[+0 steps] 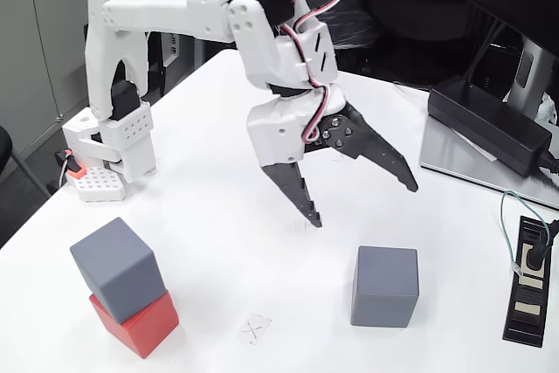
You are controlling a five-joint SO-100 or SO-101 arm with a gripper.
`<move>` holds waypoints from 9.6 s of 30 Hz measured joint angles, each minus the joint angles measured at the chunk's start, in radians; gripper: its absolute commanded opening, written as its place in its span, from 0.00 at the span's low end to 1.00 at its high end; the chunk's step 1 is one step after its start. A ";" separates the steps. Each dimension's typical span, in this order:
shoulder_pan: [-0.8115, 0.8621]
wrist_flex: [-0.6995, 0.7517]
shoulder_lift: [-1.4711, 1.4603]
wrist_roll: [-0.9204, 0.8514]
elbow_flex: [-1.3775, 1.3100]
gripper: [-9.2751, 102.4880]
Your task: Stack the three blocks in an ordered color.
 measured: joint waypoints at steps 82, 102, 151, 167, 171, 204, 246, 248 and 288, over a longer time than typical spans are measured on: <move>0.094 0.276 -0.189 0.035 -0.479 0.16; 0.509 0.279 0.319 -0.606 -0.431 0.15; 0.752 -0.798 1.695 -1.039 1.486 0.15; 0.758 -1.134 1.695 -1.039 1.769 0.15; 0.758 -1.167 1.695 -1.039 1.790 0.15; 0.746 -1.172 1.695 -1.039 1.792 0.26; 0.746 -1.181 1.730 -1.160 1.829 0.40; 0.746 -1.181 1.747 -1.160 1.813 0.40; 0.146 -1.181 1.850 -0.175 1.671 0.07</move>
